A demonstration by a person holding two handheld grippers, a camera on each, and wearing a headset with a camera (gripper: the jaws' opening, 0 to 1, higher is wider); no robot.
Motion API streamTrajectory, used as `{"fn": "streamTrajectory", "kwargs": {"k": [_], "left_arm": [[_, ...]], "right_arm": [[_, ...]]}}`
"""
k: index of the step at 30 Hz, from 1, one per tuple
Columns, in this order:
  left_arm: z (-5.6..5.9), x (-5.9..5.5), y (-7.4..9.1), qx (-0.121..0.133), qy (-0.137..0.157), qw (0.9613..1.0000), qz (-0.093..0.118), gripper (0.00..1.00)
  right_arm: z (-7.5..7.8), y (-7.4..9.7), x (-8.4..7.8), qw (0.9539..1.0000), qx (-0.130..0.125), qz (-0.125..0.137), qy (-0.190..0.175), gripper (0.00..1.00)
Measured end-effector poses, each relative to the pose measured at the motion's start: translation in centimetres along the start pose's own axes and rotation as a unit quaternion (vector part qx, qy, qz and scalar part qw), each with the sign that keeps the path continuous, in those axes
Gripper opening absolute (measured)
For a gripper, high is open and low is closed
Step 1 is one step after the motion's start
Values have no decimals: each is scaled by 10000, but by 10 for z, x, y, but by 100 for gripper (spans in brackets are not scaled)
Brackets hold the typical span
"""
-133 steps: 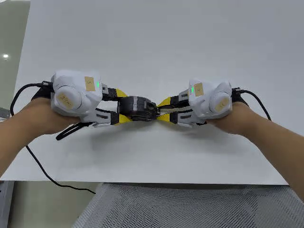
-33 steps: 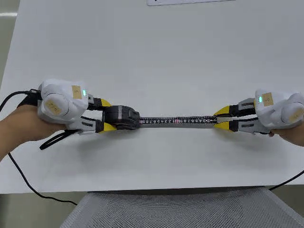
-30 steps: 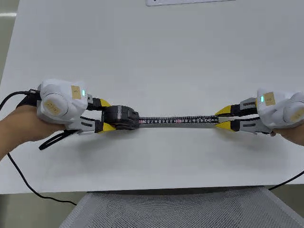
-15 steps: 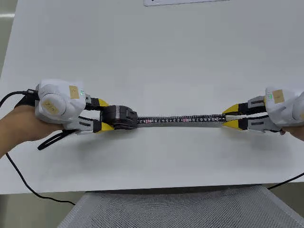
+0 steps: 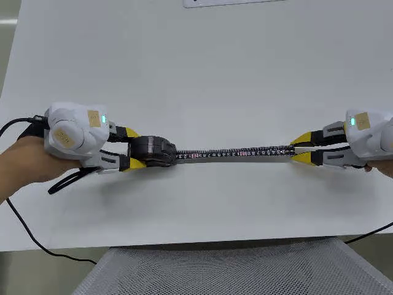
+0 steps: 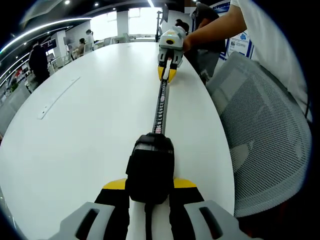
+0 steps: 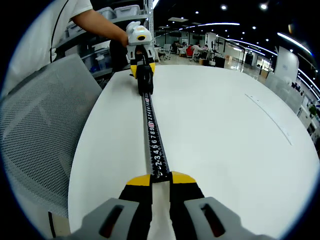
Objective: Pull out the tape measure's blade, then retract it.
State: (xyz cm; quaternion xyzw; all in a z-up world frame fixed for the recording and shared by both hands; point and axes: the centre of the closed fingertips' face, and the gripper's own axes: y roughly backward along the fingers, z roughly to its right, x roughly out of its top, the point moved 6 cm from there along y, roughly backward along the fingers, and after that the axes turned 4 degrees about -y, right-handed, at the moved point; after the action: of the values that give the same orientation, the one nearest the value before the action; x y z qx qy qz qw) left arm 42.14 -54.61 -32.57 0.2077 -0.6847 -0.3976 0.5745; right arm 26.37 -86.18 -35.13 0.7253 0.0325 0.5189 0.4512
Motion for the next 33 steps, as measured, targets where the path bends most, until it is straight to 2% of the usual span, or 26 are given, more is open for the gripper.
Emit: {"fn": "streamTrajectory", "kwargs": {"k": [9, 32, 33], "left_arm": [[0, 1, 0, 45, 32, 10000, -38, 28], [-1, 1, 1, 64, 156, 9998, -85, 29], [0, 1, 1, 74, 170, 9998, -85, 29]], "right_arm": [[-3, -4, -4, 9999, 11, -109, -55, 10], [-4, -4, -4, 9998, 93, -165, -61, 13], [-4, -4, -3, 9998, 89, -111, -103, 14]]}}
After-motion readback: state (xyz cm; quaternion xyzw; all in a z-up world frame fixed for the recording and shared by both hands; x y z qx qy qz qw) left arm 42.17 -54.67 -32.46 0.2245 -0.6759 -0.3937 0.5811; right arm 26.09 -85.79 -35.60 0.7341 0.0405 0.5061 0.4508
